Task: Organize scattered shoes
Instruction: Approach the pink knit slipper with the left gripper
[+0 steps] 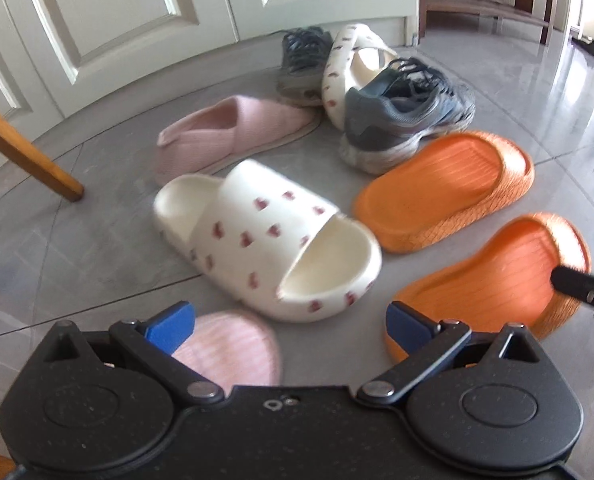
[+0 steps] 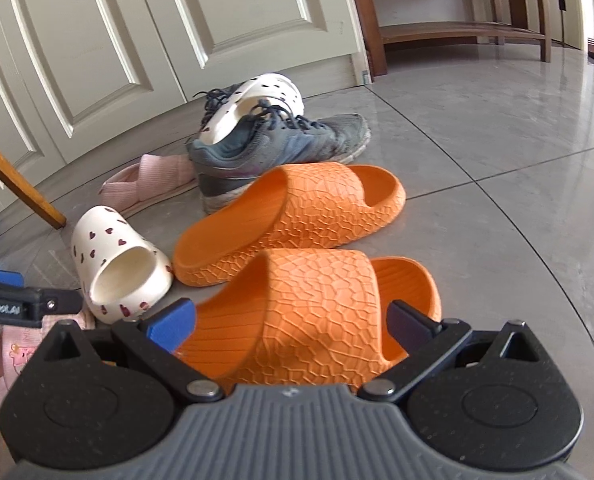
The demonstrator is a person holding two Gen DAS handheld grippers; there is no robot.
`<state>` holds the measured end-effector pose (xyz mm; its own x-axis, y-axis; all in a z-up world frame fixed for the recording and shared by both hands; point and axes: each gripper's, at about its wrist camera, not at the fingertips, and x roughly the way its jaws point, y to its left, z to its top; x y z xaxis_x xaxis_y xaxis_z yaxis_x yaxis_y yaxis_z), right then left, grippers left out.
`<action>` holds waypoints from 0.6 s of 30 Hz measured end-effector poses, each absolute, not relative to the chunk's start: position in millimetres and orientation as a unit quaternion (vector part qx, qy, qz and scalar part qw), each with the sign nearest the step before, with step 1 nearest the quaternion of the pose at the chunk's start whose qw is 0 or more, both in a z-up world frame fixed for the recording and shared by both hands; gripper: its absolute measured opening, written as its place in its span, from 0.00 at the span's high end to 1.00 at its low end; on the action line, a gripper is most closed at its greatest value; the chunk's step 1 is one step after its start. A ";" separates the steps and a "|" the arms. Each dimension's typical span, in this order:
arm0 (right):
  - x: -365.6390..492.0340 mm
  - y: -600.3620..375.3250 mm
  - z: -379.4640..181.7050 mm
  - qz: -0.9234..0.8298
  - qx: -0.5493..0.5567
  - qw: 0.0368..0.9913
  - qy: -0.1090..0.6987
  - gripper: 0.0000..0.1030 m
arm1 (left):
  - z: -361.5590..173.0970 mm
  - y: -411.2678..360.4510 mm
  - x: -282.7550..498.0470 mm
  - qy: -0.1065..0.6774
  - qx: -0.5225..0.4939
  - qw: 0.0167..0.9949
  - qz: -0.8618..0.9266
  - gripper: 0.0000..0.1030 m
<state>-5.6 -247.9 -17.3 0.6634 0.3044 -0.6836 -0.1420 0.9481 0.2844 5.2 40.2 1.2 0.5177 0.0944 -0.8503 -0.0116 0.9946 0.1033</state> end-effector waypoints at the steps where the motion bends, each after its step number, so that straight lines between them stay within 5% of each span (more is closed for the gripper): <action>1: -2.1 -244.7 -19.1 0.125 0.103 0.906 0.392 0.00 | 3.2 41.9 3.1 0.489 0.046 0.871 0.034 0.00; 18: -9.0 -230.7 -17.1 0.142 0.101 0.909 0.378 0.00 | 29.9 66.1 -24.3 0.469 0.086 0.875 0.077 0.00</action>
